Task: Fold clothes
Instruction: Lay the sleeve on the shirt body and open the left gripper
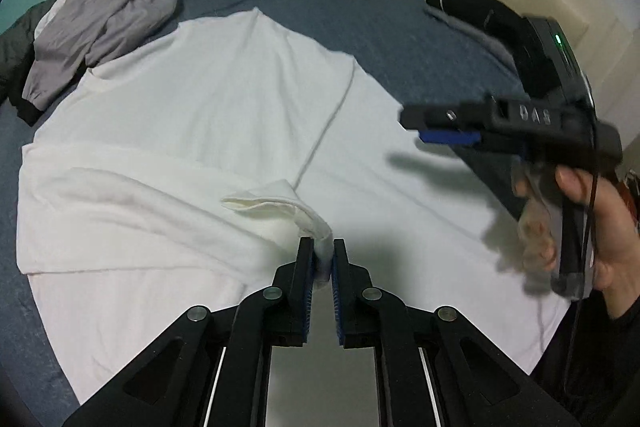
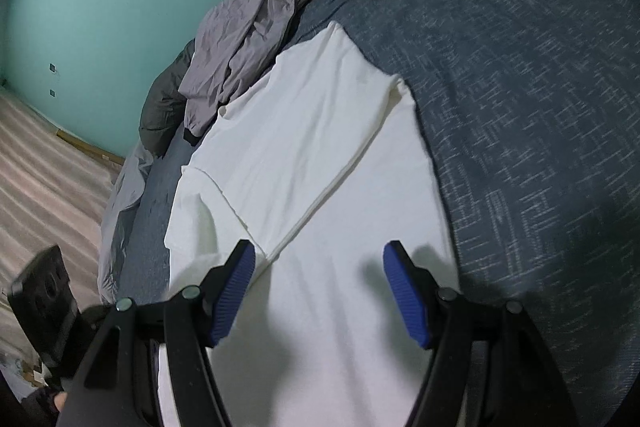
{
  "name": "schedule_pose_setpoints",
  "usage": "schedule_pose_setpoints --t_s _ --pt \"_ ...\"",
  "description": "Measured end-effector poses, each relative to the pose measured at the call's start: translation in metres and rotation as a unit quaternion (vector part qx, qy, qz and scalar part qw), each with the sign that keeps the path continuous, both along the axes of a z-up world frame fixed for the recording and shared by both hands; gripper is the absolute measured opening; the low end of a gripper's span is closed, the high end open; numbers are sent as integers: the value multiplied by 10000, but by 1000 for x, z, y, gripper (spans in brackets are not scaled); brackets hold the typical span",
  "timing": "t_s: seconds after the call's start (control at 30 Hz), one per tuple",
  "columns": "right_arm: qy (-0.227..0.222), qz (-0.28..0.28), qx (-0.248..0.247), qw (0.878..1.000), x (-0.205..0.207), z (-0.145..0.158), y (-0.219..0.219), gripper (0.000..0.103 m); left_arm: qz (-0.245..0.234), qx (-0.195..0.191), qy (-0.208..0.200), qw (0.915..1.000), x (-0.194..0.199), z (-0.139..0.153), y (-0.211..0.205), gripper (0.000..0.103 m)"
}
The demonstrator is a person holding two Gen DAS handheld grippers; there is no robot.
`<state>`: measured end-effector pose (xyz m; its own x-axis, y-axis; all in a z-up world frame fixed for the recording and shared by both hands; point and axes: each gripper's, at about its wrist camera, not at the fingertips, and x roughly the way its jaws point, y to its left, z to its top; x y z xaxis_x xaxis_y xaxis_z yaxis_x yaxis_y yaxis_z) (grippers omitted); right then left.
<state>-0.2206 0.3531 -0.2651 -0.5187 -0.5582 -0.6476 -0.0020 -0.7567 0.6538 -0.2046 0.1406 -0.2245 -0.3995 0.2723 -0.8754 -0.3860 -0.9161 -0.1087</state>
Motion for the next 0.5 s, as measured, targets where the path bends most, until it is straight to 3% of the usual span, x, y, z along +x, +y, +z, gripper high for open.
schedule_pose_setpoints --t_s 0.13,0.23,0.5 --pt "-12 150 53 9999 -3 -1 -12 68 45 128 113 9998 10 5 -6 47" --pt "-44 318 109 9994 -6 -4 -25 68 154 385 116 9991 16 10 -17 50" --pt "15 1000 409 9941 -8 -1 -77 68 1121 723 256 9907 28 13 -83 51"
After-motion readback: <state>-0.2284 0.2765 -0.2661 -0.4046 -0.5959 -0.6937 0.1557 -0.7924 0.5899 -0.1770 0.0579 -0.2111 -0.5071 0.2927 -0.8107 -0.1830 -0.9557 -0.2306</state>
